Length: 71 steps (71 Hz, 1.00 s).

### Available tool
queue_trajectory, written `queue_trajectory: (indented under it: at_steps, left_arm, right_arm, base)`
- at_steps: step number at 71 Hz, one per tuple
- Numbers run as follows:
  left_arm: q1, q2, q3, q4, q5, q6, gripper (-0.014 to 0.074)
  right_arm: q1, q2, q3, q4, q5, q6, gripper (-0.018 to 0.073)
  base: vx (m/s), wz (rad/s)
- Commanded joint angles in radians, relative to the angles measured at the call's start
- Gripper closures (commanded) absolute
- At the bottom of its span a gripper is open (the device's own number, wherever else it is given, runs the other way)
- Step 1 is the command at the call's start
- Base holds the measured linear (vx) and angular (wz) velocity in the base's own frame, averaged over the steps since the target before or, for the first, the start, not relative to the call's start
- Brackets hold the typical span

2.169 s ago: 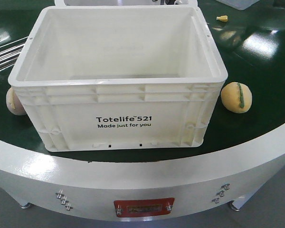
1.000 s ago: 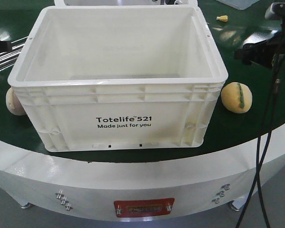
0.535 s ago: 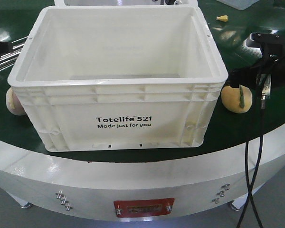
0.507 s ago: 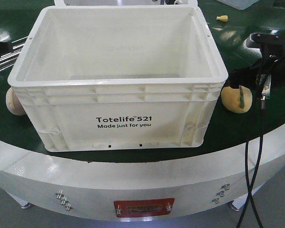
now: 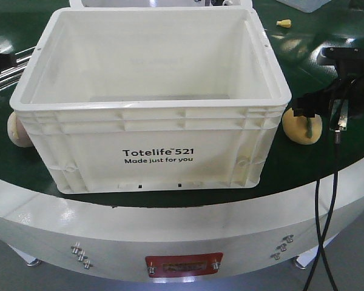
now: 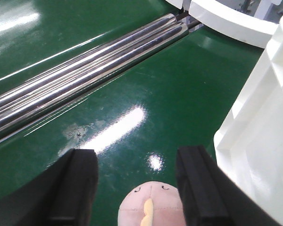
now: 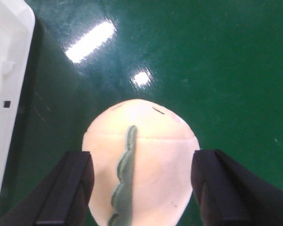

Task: Place moving items into box and shelve
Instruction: 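Lower left gripper over pink ball, right gripper over tan ball, then close both grippers on the plush balls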

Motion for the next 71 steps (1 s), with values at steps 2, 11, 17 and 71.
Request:
queue_trajectory:
  at_steps: [2,11,17,71]
  left_arm:
    - [0.000,-0.038,-0.035,0.000,-0.074,-0.009,0.0121]
    - [0.000,-0.039,-0.035,0.000,-0.070,-0.009,0.0121]
    - [0.000,-0.041,-0.035,0.000,-0.070,-0.009,0.0121]
    - [0.000,-0.003,-0.035,0.000,-0.061,-0.009,0.0121]
  right_arm:
    - [-0.003,-0.030,-0.032,-0.001,-0.030,0.007,0.0074]
    - [-0.003,0.009,-0.032,-0.001,-0.006,0.003,0.0074]
    - [-0.003,0.032,-0.032,-0.001,-0.003,0.003,0.0083]
    - [-0.003,0.042,-0.032,-0.001,0.041,0.004,0.0575]
  base:
    - [0.00,0.00]
    - [0.00,0.00]
    - [0.00,0.00]
    - [0.00,0.00]
